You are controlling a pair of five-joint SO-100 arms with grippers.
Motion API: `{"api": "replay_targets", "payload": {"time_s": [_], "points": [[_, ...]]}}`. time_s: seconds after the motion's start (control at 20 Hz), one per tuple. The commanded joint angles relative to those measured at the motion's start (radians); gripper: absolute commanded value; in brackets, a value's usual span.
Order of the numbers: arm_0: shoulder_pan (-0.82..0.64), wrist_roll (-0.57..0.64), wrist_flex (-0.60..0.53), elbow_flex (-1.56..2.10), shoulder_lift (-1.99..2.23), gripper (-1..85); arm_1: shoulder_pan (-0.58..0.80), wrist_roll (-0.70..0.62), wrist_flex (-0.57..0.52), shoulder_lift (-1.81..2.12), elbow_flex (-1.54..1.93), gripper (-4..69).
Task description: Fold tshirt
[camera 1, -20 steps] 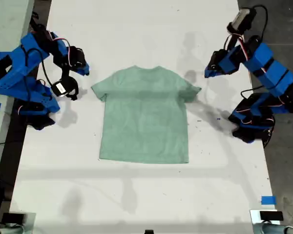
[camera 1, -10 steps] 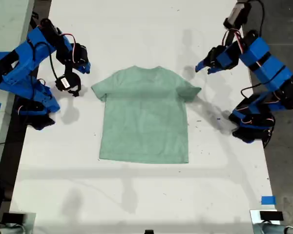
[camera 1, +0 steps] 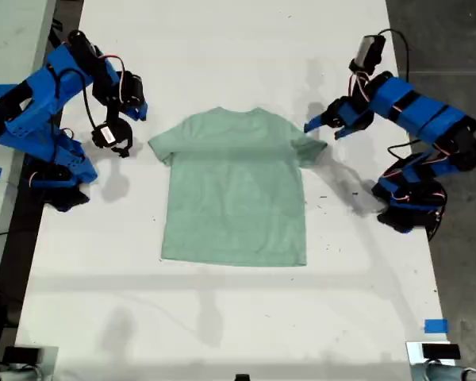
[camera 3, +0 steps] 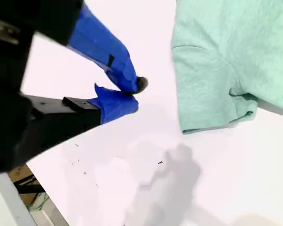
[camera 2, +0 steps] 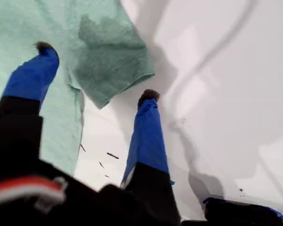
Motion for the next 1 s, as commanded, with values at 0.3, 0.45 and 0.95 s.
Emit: {"api": "replay_targets", "payload": {"time_s": [0.3, 0.45, 0.95], "points": [[0.012, 0.008, -0.031, -0.049, -0.034, 0.8, 0.029, -0.044, -0.296, -0.219, 0.104, 31.4], [0.014, 0.008, -0.031, -0.049, -0.034, 0.8, 0.034, -0.06, -0.295, -0.284, 0.066, 13.1], [0.025, 0.0, -0.035, -0.026, -0.026, 0.8, 0.021, -0.048, -0.017, -0.155, -0.115, -1.4]]}}
